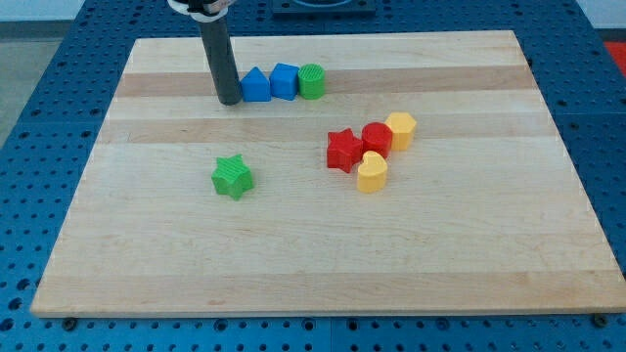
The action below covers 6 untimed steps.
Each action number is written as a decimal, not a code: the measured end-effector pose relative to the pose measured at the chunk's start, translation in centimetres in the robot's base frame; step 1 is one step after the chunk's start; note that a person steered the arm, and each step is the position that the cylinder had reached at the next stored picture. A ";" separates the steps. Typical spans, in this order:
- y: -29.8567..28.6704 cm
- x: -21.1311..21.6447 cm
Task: Move your arm towards the green star
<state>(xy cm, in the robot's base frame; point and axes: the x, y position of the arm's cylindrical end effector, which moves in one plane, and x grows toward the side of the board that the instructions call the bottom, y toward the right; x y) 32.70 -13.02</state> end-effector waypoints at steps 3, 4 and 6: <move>-1.8 2.4; -6.3 7.1; -8.8 17.0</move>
